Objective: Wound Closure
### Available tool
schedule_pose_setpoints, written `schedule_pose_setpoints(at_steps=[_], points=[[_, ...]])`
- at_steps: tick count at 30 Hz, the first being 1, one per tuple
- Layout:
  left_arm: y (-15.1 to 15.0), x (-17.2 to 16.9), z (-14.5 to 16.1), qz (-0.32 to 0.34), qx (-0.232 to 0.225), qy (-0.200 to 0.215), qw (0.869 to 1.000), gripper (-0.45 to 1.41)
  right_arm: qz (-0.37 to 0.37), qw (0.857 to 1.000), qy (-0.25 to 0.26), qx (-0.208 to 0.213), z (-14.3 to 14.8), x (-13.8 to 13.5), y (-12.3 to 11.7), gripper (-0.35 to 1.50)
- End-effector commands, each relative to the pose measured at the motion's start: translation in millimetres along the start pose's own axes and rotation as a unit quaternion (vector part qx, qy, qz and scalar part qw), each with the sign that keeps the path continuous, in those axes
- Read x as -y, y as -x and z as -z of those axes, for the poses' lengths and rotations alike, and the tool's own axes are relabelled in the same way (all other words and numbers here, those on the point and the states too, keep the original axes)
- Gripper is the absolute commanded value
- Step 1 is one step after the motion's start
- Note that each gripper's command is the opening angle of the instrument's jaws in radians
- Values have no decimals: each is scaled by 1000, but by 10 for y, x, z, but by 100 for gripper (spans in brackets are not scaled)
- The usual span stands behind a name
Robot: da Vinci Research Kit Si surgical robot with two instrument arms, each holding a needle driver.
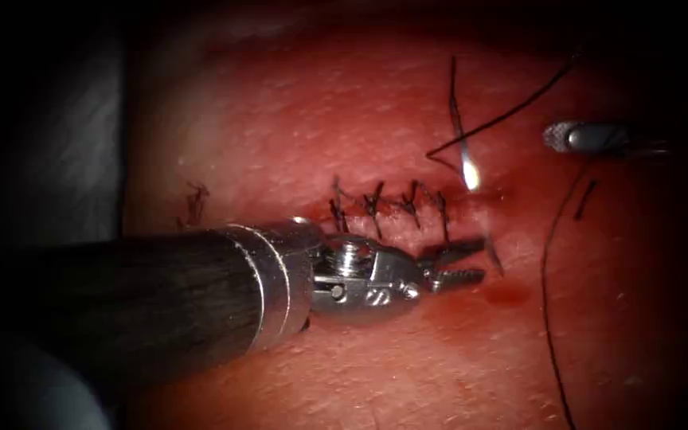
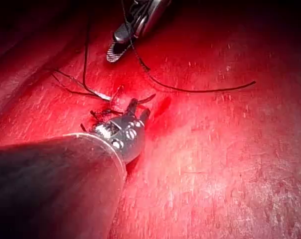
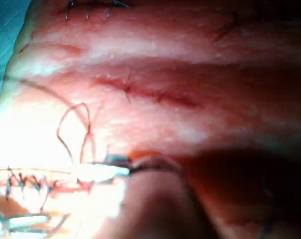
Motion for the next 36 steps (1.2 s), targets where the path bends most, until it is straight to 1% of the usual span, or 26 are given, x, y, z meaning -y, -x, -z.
schedule_pose_setpoints(at_steps=[1, 7, 9, 12, 13, 16, 18, 20, 21, 23, 26, 27, 30, 31, 33, 34, 35, 36], points=[[3, -5, -9, -1, 0, 1, 1000, 9, -1, 1000, -1, 1, -8, -5, 9, 103], [9, -5, -15, -2, -4, 0, 1000, 24, 4, 1000, -2, 2, -11, -6, 17, 103], [8, -2, -13, -1, -8, -4, 1000, 38, -2, 1000, -7, 4, -12, -9, 22, 99], [5, 3, -11, 1, -14, -10, 1000, 34, -2, 1000, -7, 10, -14, -15, 31, 96], [2, 1, -15, 1, -12, -12, 1000, 34, -2, 1000, -7, 9, -16, -19, 34, 94], [1, 0, -20, 1, -11, -13, 1000, 34, -1, 1000, -6, 9, -16, -20, 36, 94], [2, -1, -25, 0, -10, -15, 1000, 17, -1, 1000, -6, 9, -16, -20, 37, 94], [5, -1, -31, 0, -9, -16, 1000, -30, -1, 1000, -6, 10, -15, -18, 39, 94], [6, 0, -32, 0, -9, -16, 1000, -45, -1, 1000, -6, 10, -14, -17, 40, 94], [8, 1, -33, -4, -10, -16, 1000, -45, -1, 1000, -6, 14, -12, -15, 42, 94], [7, 3, -26, 15, -13, -13, 1000, -45, 0, 1000, 17, 20, -2, -11, 48, 96], [3, 3, -21, 30, -19, -9, 999, -45, -2, 999, 28, 30, 7, -7, 54, 86], [-6, 1, -14, 65, -39, 5, 997, -45, 1, 998, 42, 47, 21, 4, 69, 71], [-10, 0, -12, 85, -49, 12, 995, -45, 1, 998, 45, 51, 25, 8, 73, 69], [-16, -4, -10, 108, -63, 23, 992, -45, 5, 997, 47, 57, 31, 17, 83, 69], [-23, -8, -7, 128, -75, 33, 988, -45, 18, 996, 52, 64, 33, 28, 94, 74], [-23, -8, -7, 128, -75, 33, 988, -45, 18, 996, 52, 64, 33, 28, 94, 74], [-26, -9, -5, 136, -80, 36, 987, -45, 24, 996, 56, 69, 33, 35, 99, 81]])
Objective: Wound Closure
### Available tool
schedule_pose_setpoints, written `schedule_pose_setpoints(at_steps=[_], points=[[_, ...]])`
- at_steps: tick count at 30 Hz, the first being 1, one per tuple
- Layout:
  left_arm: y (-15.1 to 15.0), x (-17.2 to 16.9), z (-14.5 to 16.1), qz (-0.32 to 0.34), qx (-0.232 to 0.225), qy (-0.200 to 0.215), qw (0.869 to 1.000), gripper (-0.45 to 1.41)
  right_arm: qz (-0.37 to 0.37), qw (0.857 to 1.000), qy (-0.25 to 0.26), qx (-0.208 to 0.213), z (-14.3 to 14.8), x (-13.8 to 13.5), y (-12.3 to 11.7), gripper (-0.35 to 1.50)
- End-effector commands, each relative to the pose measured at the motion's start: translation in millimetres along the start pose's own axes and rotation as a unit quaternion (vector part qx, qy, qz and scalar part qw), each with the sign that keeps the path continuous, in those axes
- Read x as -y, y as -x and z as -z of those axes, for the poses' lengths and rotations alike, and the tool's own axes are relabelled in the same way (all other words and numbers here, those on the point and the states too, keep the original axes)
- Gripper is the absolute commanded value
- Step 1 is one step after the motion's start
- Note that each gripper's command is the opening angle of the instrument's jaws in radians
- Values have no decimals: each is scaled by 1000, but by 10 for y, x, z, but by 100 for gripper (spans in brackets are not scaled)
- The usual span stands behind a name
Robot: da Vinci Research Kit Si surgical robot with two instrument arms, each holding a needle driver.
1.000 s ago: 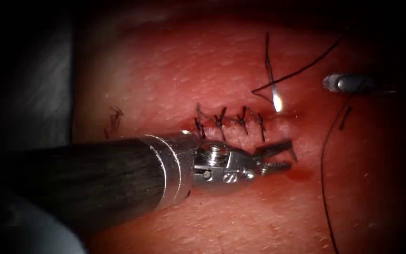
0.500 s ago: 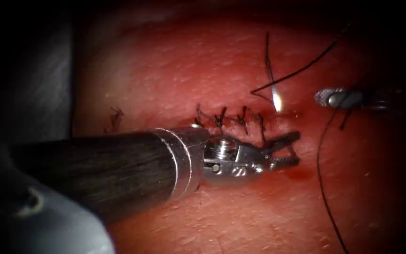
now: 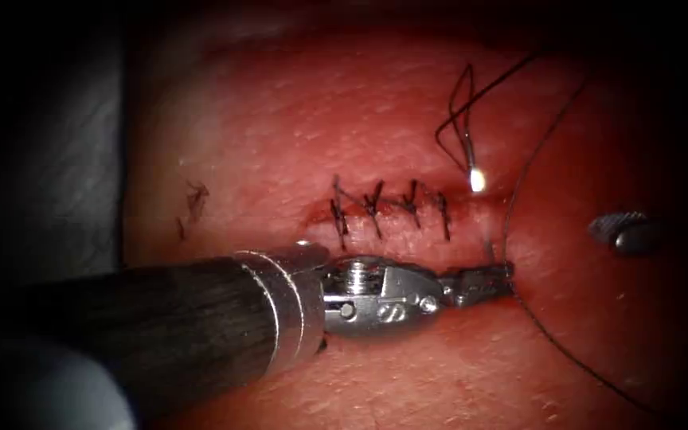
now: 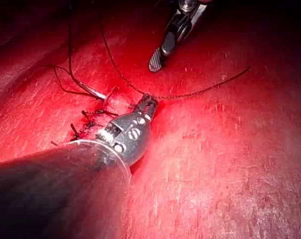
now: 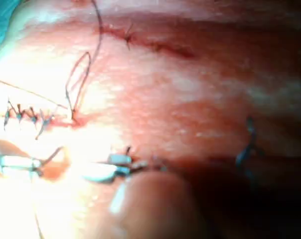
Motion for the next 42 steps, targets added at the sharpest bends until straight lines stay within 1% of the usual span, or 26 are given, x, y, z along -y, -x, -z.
schedule_pose_setpoints(at_steps=[1, 5, 7, 9, 12, 13, 14, 18, 19, 23, 24, 25, 27, 28, 29, 31, 33, 34, 35, 36, 37, 39, 42], points=[[2, -5, -6, 9, -2, 7, 1000, -45, 5, 1000, 2, 2, -10, 8, 18, 88], [-5, -13, 2, 37, -6, 35, 999, -45, 41, 999, 6, -3, -22, 34, 23, 108], [-6, -15, 7, 44, -5, 48, 998, -45, 64, 998, 9, -7, -30, 45, 23, 114], [-6, -17, 15, 48, 5, 56, 997, -45, 90, 996, 13, -9, -37, 55, 20, 123], [-7, -21, 29, 55, 20, 69, 996, -45, 133, 991, 18, -15, -49, 71, 12, 121], [-9, -25, 41, 62, 23, 77, 995, -45, 152, 988, 22, -19, -60, 82, 7, 123], [-9, -25, 41, 62, 23, 77, 995, -45, 152, 988, 22, -19, -60, 82, 7, 123], [-13, -34, 63, 65, 35, 90, 993, -45, 182, 983, 27, -24, -77, 101, 4, 125], [-19, -40, 77, 70, 42, 100, 992, -45, 191, 981, 28, -26, -85, 108, 2, 123], [-27, -42, 85, 77, 42, 102, 991, -45, 205, 978, 32, -29, -93, 109, 1, 119], [-40, -43, 92, 86, 26, 115, 989, -45, 219, 975, 35, -31, -102, 104, 5, 99], [-40, -43, 92, 86, 26, 115, 989, -45, 219, 975, 35, -31, -102, 104, 5, 99], [-50, -41, 97, 88, 11, 115, 989, -45, 232, 972, 35, -33, -105, 98, 11, 93], [-62, -38, 104, 91, -3, 114, 989, -45, 245, 968, 40, -25, -107, 92, 19, 79], [-69, -36, 108, 93, -11, 113, 989, -45, 250, 967, 44, -20, -108, 88, 22, 74], [-79, -32, 115, 90, -24, 110, 990, -45, 266, 962, 54, -4, -111, 81, 27, 71], [-95, -28, 128, 77, -32, 100, 992, -45, 302, 950, 74, 17, -118, 71, 32, 71], [-99, -27, 133, 75, -31, 97, 992, -45, 323, 942, 85, 24, -120, 68, 32, 79], [-103, -27, 138, 71, -31, 93, 993, -45, 357, 928, 103, 38, -123, 65, 31, 103], [-106, -26, 143, 69, -30, 90, 993, -45, 368, 922, 114, 45, -125, 63, 29, 116], [-114, -20, 165, 49, -22, 73, 996, -45, 413, 899, 135, 53, -122, 57, 25, 126], [-116, -14, 177, 38, -13, 55, 998, -45, 435, 888, 140, 57, -119, 56, 24, 126], [-121, 0, 193, 13, -16, 27, 999, -45, 461, 874, 146, 50, -122, 56, 22, 131]])
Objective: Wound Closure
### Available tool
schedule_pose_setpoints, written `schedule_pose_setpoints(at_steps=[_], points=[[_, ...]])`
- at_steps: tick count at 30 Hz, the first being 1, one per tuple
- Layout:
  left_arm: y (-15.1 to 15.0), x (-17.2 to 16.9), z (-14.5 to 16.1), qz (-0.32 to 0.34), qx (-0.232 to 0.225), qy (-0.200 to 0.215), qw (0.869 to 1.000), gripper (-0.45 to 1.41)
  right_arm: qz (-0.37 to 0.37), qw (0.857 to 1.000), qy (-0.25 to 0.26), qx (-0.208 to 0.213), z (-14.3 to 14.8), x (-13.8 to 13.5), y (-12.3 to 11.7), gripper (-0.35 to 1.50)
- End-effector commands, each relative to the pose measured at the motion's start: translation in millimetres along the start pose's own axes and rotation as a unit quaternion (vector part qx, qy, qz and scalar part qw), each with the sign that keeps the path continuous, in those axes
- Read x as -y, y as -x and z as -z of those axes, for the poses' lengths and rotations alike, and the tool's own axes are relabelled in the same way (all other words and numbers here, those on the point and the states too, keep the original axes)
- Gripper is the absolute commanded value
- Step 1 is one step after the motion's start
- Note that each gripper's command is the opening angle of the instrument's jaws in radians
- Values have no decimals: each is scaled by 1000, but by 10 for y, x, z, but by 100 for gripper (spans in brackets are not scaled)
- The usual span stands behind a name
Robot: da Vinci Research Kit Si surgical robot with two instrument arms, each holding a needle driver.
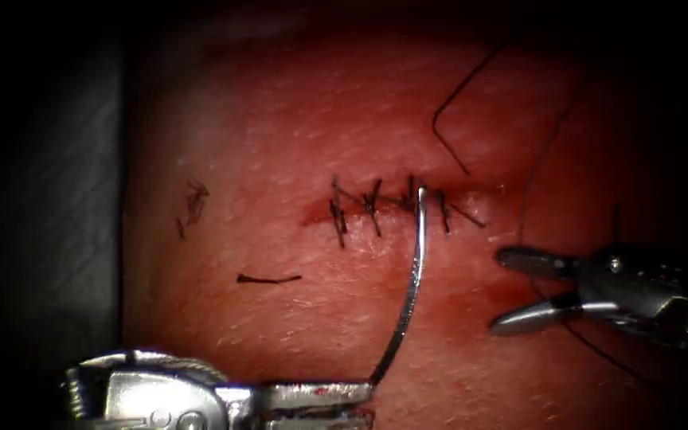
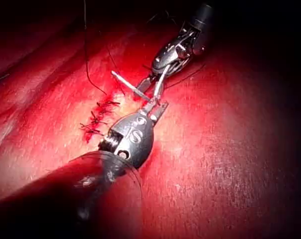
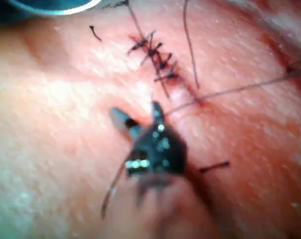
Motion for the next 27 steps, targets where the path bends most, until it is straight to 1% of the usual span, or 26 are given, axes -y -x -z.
schedule_pose_setpoints(at_steps=[1, 2, 3, 4, 5, 10, 12, 13, 16, 20, 22, 27], points=[[-1, 7, -2, -27, -5, -20, 999, -45, 8, 1000, 9, -5, -14, 6, 5, 133], [-3, 10, 0, -41, -7, -32, 999, -45, 12, 1000, 12, -11, -17, 7, 4, 133], [-8, 19, 3, -69, -17, -58, 996, -45, 21, 999, 20, -18, -21, 7, 3, 131], [-10, 22, 4, -80, -16, -69, 994, -45, 22, 999, 25, -21, -23, 6, 1, 131], [-14, 36, 10, -108, -14, -105, 989, -45, 38, 998, 44, -26, -30, 5, -2, 130], [-22, 66, 27, -138, -18, -166, 976, -45, 68, 995, 71, -16, -38, 3, -5, 128], [-28, 86, 42, -149, -25, -204, 967, -45, 67, 994, 81, -12, -33, 1, -2, 125], [-30, 93, 49, -145, -30, -218, 965, -45, 66, 994, 84, -10, -31, 1, -1, 123], [-33, 107, 62, -143, -25, -231, 962, -45, 65, 993, 99, -1, -27, -4, 2, 123], [-26, 104, 55, -147, -23, -235, 961, -45, 68, 992, 106, 3, -31, -12, 4, 121], [-17, 102, 46, -150, -18, -228, 962, -45, 67, 992, 108, 4, -32, -17, 5, 121], [-10, 102, 42, -152, -15, -226, 962, -45, 67, 992, 110, 4, -35, -18, 7, 118]])
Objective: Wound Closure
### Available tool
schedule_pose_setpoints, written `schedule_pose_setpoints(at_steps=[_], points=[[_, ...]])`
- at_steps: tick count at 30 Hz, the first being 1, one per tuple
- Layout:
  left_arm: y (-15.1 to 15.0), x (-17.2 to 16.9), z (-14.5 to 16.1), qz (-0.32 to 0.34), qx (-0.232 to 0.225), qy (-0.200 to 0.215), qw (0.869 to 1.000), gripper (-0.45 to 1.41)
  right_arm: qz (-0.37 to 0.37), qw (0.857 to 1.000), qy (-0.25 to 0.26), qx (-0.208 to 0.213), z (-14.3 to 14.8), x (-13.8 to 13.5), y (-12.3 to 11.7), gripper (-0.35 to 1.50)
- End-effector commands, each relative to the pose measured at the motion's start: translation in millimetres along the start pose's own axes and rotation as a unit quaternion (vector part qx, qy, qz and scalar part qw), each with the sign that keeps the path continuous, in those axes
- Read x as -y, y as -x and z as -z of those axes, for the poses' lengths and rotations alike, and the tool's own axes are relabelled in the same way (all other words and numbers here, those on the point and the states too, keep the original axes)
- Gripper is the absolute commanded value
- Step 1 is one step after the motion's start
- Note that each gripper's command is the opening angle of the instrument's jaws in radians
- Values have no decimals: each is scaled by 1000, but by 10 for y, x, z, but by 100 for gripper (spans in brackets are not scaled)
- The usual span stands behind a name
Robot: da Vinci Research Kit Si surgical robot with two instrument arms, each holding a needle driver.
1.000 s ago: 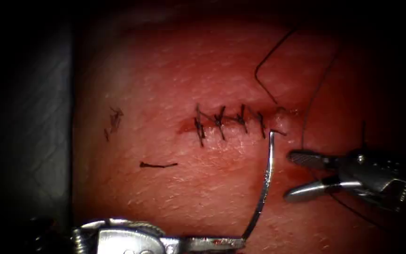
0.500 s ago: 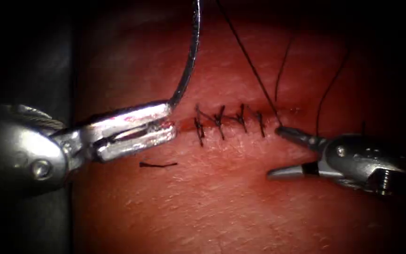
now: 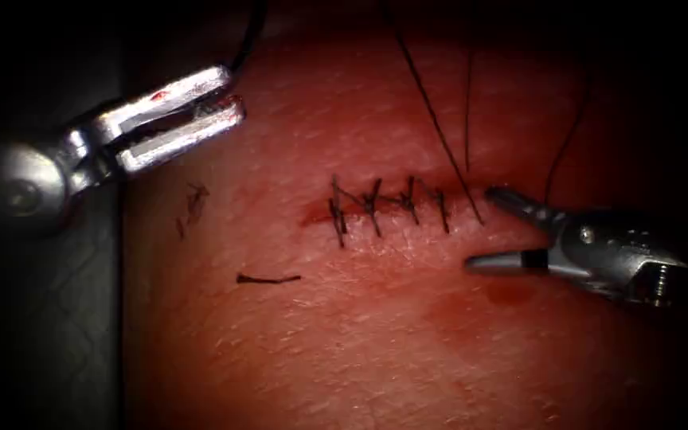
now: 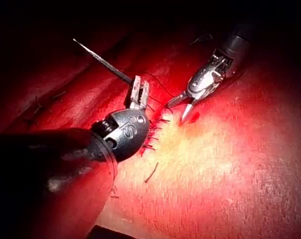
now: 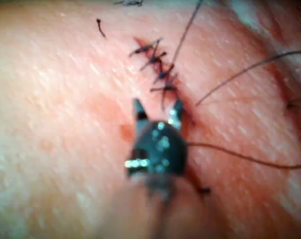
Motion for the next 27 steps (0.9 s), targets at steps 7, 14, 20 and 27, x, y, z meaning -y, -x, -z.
schedule_pose_setpoints(at_steps=[7, 14, 20, 27], points=[[5, -3, -6, -3, 0, 1, 1000, -45, 5, 1000, -13, 3, -23, 14, 13, 41], [9, -4, -6, 0, 0, 1, 1000, -45, 14, 999, -15, 25, -15, 21, 16, -35], [35, -10, -13, 6, 2, 7, 1000, -45, -19, 999, -18, 30, 12, 48, 0, -35], [71, -50, -22, 12, 4, 11, 1000, -45, -28, 998, -57, 16, 50, 117, -65, -35]])
